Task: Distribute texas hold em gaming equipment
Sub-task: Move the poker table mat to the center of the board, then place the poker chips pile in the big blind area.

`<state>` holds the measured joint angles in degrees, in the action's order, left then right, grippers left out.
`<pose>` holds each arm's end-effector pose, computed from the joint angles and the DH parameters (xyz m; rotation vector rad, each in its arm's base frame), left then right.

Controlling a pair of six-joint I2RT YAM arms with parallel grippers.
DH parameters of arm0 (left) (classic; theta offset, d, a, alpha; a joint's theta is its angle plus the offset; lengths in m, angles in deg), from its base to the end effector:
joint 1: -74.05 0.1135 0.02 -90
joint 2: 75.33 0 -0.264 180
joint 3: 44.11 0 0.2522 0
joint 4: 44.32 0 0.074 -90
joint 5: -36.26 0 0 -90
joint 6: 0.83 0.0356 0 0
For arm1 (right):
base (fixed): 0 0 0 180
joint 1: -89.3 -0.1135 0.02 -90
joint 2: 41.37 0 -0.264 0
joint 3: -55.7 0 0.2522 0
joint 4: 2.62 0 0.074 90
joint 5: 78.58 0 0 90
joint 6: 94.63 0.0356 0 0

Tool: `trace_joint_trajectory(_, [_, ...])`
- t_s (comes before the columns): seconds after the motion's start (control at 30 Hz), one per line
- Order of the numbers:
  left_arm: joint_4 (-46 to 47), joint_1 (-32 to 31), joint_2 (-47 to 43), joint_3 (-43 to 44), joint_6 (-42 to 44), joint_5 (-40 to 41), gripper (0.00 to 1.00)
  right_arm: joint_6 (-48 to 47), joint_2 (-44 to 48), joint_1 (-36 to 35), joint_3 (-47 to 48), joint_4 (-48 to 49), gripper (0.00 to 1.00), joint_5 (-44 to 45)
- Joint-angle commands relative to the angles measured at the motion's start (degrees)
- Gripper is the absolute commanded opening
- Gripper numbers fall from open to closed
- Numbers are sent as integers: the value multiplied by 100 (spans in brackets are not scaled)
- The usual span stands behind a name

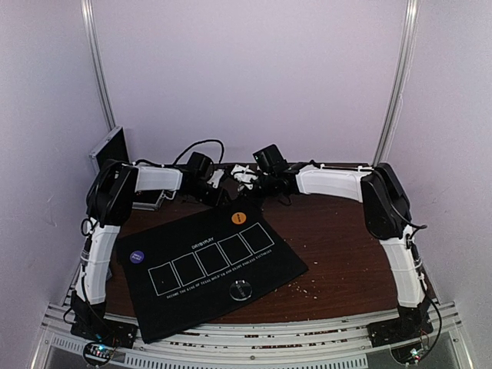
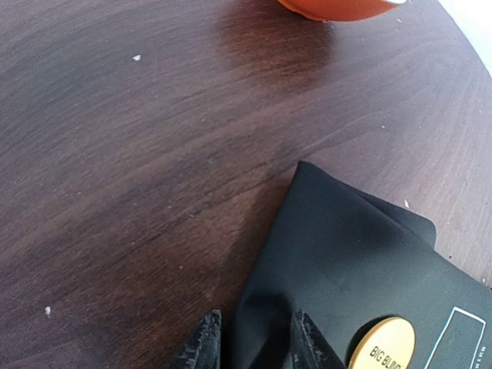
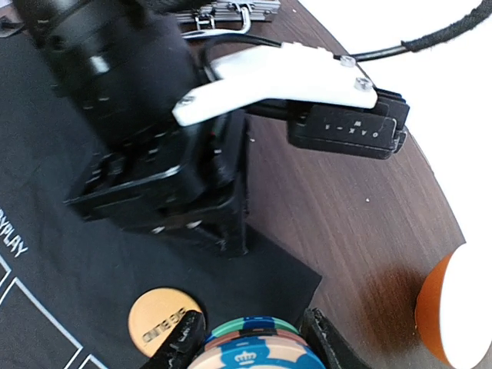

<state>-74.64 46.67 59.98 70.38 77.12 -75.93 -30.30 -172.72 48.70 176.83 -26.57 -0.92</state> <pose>0.4472 -0.2467 0.1262 0.5098 2.4789 -0.7665 0.3994 0.3524 0.2058 -1.2920 1.7516 0.3825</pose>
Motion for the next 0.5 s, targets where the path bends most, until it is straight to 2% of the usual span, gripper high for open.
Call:
trace_joint_trajectory(0.0, [-356,173,-316,232,-82,373,35,129,-478,49,611,-68,0,121])
trace_joint_trajectory(0.2, [-378,548,-721,84,-235,545,39,177,-862,87,1030,-54,0,119])
trace_joint_trajectory(0.47, [-413,599,-800,-137,-245,569,41,188,-1572,87,1996,-496,0,242])
